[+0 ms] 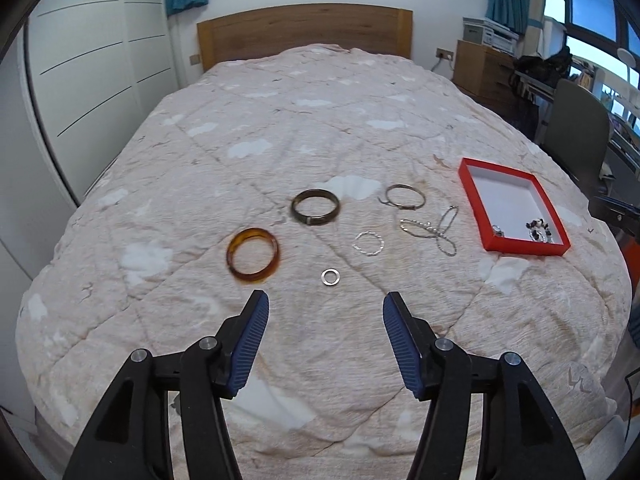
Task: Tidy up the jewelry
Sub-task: 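Move both open tools back toward the bangles and rings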
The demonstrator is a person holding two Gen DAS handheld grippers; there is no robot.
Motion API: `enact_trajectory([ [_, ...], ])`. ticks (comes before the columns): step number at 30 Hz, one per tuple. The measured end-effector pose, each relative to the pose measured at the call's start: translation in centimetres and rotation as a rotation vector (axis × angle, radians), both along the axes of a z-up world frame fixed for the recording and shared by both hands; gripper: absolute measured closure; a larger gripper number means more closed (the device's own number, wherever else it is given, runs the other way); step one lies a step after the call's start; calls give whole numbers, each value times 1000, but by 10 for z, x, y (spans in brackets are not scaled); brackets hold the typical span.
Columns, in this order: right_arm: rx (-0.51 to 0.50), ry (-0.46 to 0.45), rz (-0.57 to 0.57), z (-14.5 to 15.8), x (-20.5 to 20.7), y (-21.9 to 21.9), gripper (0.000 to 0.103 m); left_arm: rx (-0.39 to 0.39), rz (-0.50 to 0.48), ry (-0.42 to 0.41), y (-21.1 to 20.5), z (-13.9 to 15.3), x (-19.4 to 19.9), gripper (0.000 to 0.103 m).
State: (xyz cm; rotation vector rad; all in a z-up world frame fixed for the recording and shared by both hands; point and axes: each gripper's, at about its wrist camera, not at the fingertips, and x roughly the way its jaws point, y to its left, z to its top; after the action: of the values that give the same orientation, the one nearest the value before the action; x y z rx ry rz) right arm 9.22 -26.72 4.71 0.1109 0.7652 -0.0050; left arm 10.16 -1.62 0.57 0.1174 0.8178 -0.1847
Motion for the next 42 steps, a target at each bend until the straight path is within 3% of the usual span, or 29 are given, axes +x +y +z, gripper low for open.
enact_trajectory([
  [14,-10,19,61,-4,5,35,62,-7,89,-11,43,-10,-9,43],
  [42,41,183,171,-95,77,68,62,-8,121,118,59,-81,51,43],
])
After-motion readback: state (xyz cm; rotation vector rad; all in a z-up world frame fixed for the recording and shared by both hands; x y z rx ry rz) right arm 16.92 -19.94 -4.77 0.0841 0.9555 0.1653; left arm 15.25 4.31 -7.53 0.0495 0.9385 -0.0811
